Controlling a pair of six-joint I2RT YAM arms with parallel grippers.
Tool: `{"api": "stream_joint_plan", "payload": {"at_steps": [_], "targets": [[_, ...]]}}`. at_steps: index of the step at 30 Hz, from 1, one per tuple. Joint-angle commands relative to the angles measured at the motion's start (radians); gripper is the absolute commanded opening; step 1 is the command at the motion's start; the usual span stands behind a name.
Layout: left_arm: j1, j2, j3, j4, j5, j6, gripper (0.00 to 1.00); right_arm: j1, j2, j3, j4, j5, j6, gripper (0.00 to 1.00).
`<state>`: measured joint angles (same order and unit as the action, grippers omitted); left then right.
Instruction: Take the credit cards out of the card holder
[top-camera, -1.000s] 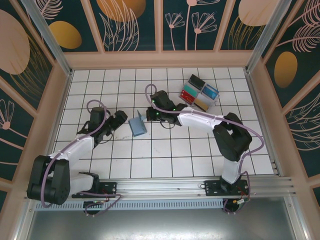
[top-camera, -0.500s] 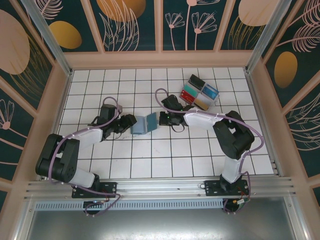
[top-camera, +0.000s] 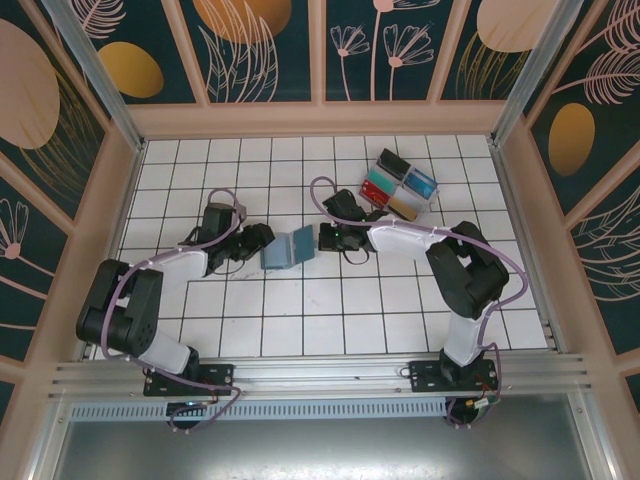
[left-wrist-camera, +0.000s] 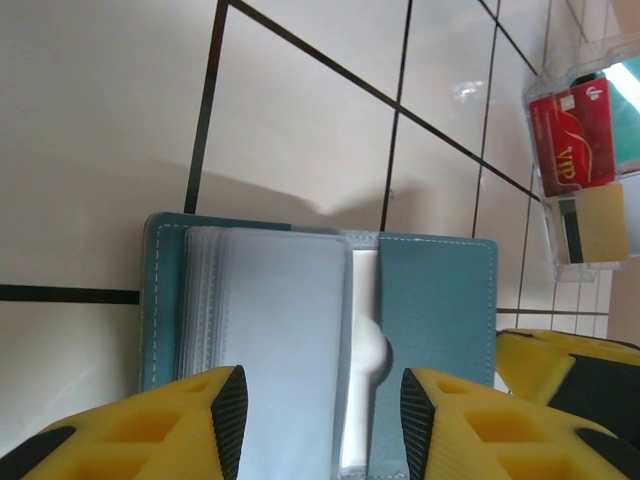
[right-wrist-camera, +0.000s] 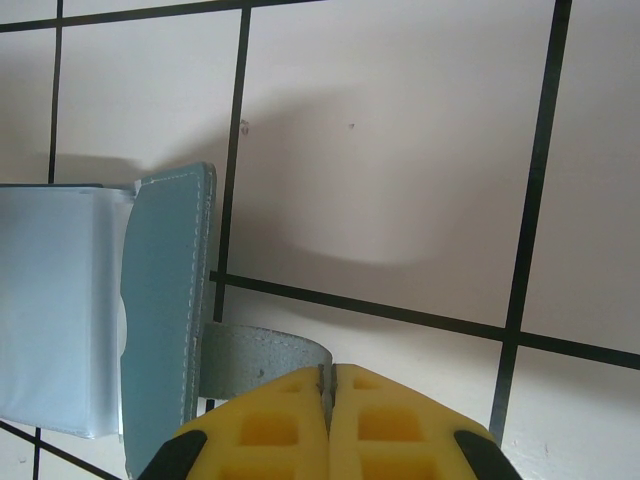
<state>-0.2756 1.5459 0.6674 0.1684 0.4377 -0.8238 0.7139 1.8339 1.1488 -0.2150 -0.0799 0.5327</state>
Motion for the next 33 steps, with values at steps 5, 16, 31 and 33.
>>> {"api": "stream_joint_plan", "payload": {"at_steps": [5, 16, 31, 33], "targets": [[-0.014, 0.068, 0.025, -0.018, 0.008, 0.017, 0.47, -0.008, 0.021, -0.003, -0.012, -0.008, 0.0, 0.05], [-0.023, 0.119, 0.043, -0.041, 0.03, 0.046, 0.51, -0.008, 0.021, -0.004, -0.009, -0.02, 0.005, 0.05], [-0.072, 0.155, 0.116, -0.096, 0.094, 0.104, 0.53, -0.008, 0.042, -0.014, -0.004, -0.031, 0.005, 0.05], [-0.077, 0.157, 0.118, -0.091, 0.094, 0.103, 0.53, -0.008, 0.041, -0.014, -0.003, -0.031, 0.006, 0.05]]}}
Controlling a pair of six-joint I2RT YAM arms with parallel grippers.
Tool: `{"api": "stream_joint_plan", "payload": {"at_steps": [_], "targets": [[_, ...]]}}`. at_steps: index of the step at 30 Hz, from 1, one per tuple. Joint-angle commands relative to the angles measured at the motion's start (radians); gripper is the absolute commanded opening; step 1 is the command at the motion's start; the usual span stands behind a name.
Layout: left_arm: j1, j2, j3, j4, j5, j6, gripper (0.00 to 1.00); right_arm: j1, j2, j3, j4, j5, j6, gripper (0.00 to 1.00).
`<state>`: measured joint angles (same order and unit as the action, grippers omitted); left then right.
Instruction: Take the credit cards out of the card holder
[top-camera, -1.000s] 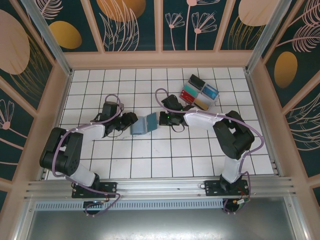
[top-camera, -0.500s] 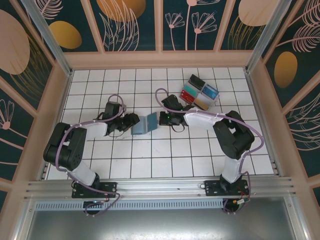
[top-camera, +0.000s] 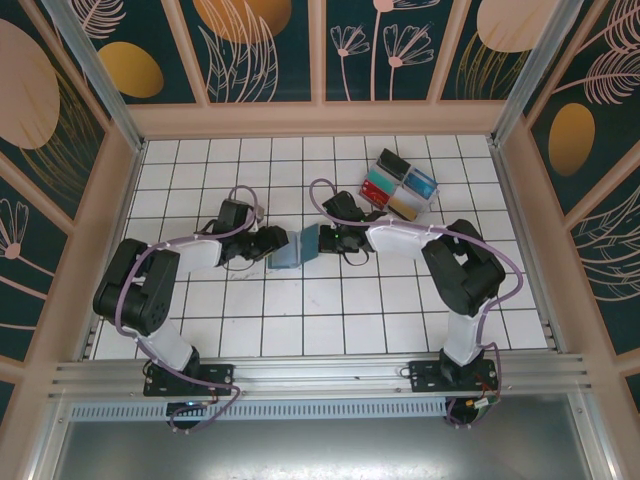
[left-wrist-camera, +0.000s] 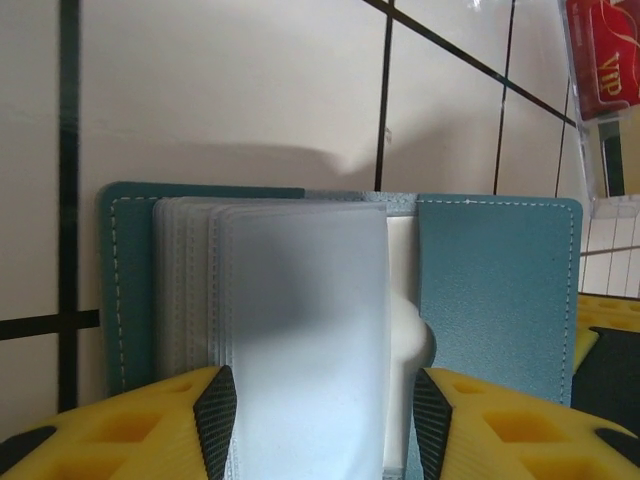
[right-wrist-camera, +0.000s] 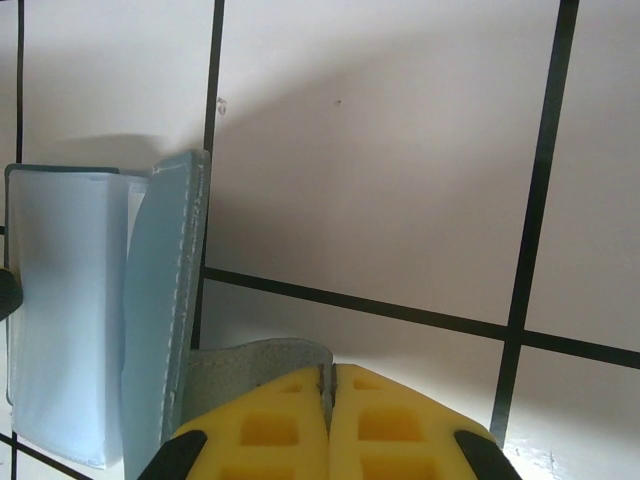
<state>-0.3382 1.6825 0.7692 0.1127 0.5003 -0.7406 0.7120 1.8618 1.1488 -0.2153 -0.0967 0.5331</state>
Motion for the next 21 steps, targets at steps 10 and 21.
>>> {"api": "stream_joint_plan", "payload": {"at_steps": [10, 21], "targets": [[-0.031, 0.025, 0.049, -0.033, 0.037, 0.011, 0.52, -0.006, 0.02, -0.019, 0.001, -0.015, 0.006, 0.05], [-0.059, 0.09, 0.074, -0.041, 0.01, -0.002, 0.47, -0.009, 0.018, -0.021, 0.01, -0.026, 0.008, 0.05]]}}
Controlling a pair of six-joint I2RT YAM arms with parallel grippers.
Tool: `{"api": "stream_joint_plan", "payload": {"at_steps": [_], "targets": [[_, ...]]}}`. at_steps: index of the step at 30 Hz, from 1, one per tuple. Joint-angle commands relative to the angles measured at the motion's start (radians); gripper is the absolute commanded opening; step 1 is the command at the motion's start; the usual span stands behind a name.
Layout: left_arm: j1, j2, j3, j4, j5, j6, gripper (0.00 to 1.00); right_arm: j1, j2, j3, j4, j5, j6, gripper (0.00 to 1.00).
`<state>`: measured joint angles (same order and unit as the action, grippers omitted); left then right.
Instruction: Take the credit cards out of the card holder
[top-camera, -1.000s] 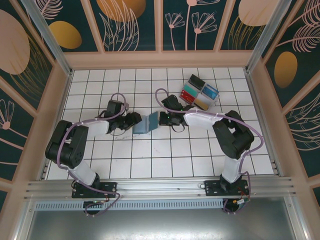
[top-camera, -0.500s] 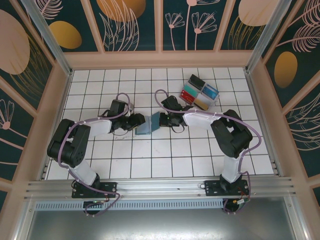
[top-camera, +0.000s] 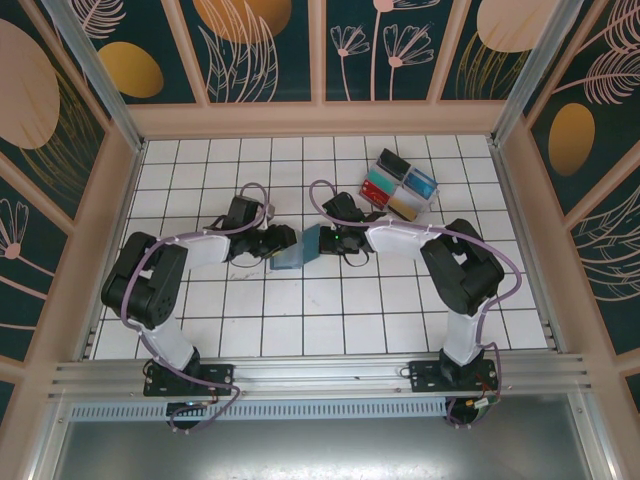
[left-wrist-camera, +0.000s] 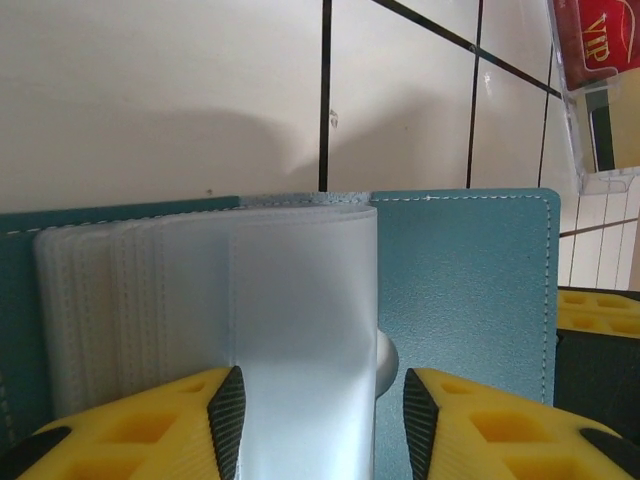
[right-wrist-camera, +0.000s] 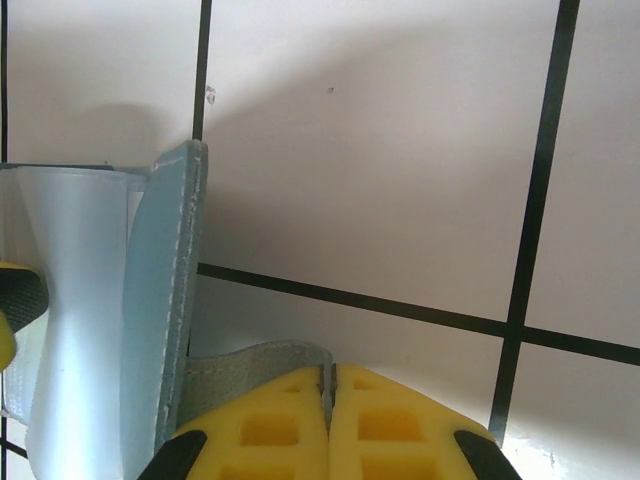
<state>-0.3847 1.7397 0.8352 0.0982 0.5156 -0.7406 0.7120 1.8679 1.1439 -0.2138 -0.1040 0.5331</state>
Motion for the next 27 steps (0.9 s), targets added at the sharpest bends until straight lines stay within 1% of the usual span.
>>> {"api": "stream_joint_plan", "payload": {"at_steps": [1, 2, 4, 8, 10, 12, 14, 18, 24, 27], "targets": [[-0.013, 0.033, 0.004, -0.03, -0.015, 0.0, 0.46, -0.013, 0.002, -0.02, 0.012, -0.019, 0.012, 0.05], [-0.013, 0.034, 0.003, -0.038, -0.03, 0.003, 0.44, -0.019, -0.009, -0.026, 0.016, -0.021, 0.016, 0.05], [-0.013, 0.039, -0.004, -0.057, -0.055, 0.009, 0.41, -0.036, -0.051, -0.04, 0.022, -0.019, 0.026, 0.1], [-0.013, 0.036, -0.026, -0.07, -0.08, 0.013, 0.36, -0.068, -0.166, -0.057, 0.024, 0.016, 0.033, 0.29], [-0.013, 0.035, -0.03, -0.073, -0.09, 0.016, 0.33, -0.071, -0.214, -0.046, 0.012, 0.048, 0.026, 0.36], [-0.012, 0.033, -0.029, -0.074, -0.092, 0.016, 0.33, -0.065, -0.249, -0.027, 0.009, 0.058, 0.011, 0.4], [-0.012, 0.033, -0.028, -0.072, -0.093, 0.015, 0.31, -0.045, -0.263, -0.003, 0.009, 0.057, -0.009, 0.42], [-0.011, 0.035, -0.028, -0.069, -0.092, 0.017, 0.29, 0.037, -0.248, 0.054, 0.01, 0.072, -0.055, 0.44], [-0.012, 0.032, -0.034, -0.065, -0.093, 0.017, 0.26, 0.108, -0.117, 0.089, 0.033, -0.037, -0.018, 0.43], [-0.012, 0.028, -0.039, -0.06, -0.094, 0.018, 0.23, 0.105, -0.072, 0.061, 0.059, -0.073, 0.032, 0.39]]}}
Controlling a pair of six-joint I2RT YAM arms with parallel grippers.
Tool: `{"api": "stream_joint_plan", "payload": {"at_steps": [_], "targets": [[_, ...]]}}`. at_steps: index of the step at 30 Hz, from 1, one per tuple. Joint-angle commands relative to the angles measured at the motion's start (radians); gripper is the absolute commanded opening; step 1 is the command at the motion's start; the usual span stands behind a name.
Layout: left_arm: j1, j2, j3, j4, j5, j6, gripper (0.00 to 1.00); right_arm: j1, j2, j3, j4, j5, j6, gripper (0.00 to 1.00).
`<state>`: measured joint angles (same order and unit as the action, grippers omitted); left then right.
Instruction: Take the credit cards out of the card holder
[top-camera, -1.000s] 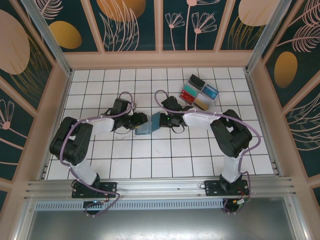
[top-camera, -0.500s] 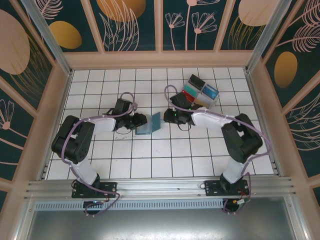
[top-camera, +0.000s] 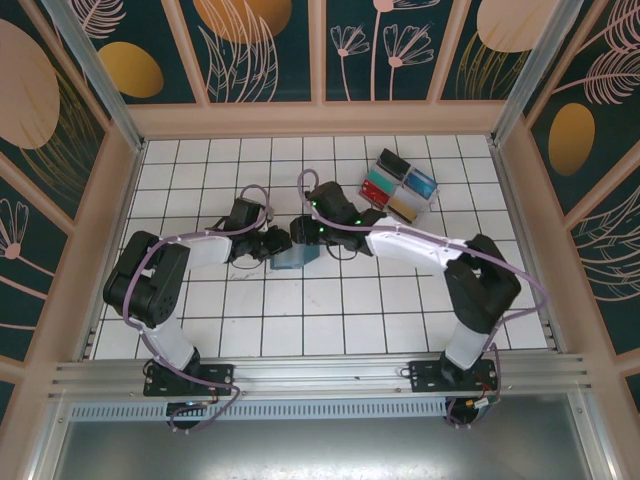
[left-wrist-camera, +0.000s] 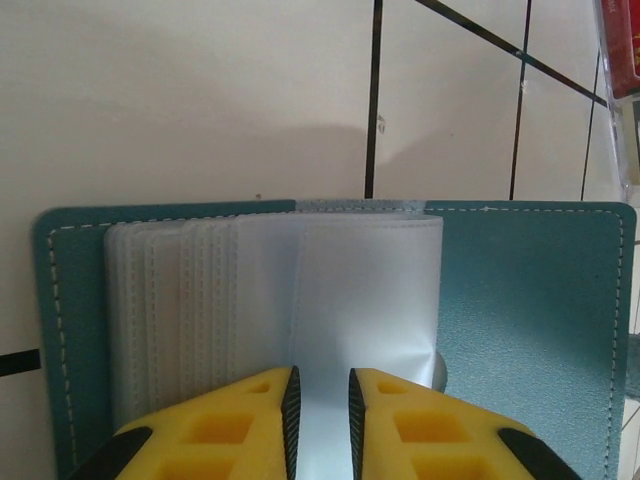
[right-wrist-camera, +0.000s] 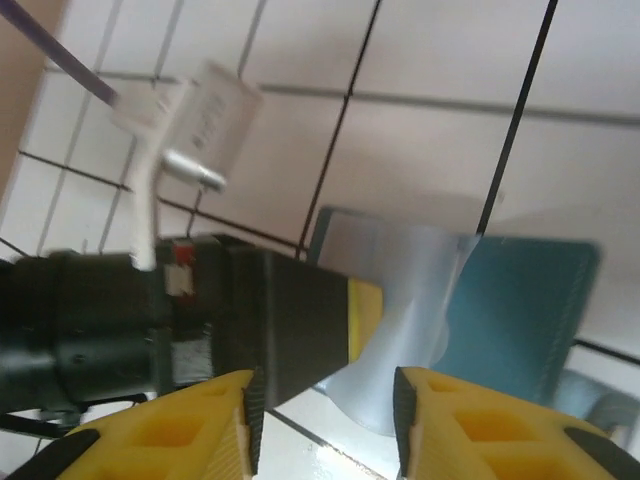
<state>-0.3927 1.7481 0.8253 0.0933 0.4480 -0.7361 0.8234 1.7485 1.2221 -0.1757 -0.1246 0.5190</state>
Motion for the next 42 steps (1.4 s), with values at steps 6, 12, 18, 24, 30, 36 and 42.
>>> {"api": "stream_joint_plan", "payload": {"at_steps": [6, 12, 18, 24, 30, 36, 42], "targets": [[-0.005, 0.008, -0.036, -0.044, -0.025, 0.008, 0.18, -0.039, 0.127, -0.035, 0.046, -0.126, 0.085, 0.37], [-0.003, -0.028, -0.029, -0.023, -0.015, -0.017, 0.16, -0.052, 0.18, -0.024, 0.02, -0.101, 0.087, 0.38], [0.005, -0.126, -0.015, -0.015, -0.026, -0.047, 0.17, -0.041, 0.235, 0.005, -0.024, -0.064, 0.061, 0.42], [0.021, -0.177, -0.025, -0.088, -0.119, -0.053, 0.23, -0.033, 0.258, 0.013, -0.051, -0.015, 0.062, 0.41], [0.021, -0.142, -0.036, -0.098, -0.081, -0.043, 0.3, -0.035, 0.265, 0.007, -0.047, -0.015, 0.065, 0.39], [0.02, -0.101, -0.028, -0.096, -0.059, -0.04, 0.33, -0.035, 0.269, 0.008, -0.047, -0.015, 0.063, 0.37], [0.021, -0.063, -0.019, -0.098, -0.059, -0.041, 0.35, -0.034, 0.271, 0.003, -0.044, -0.017, 0.064, 0.37]]}}
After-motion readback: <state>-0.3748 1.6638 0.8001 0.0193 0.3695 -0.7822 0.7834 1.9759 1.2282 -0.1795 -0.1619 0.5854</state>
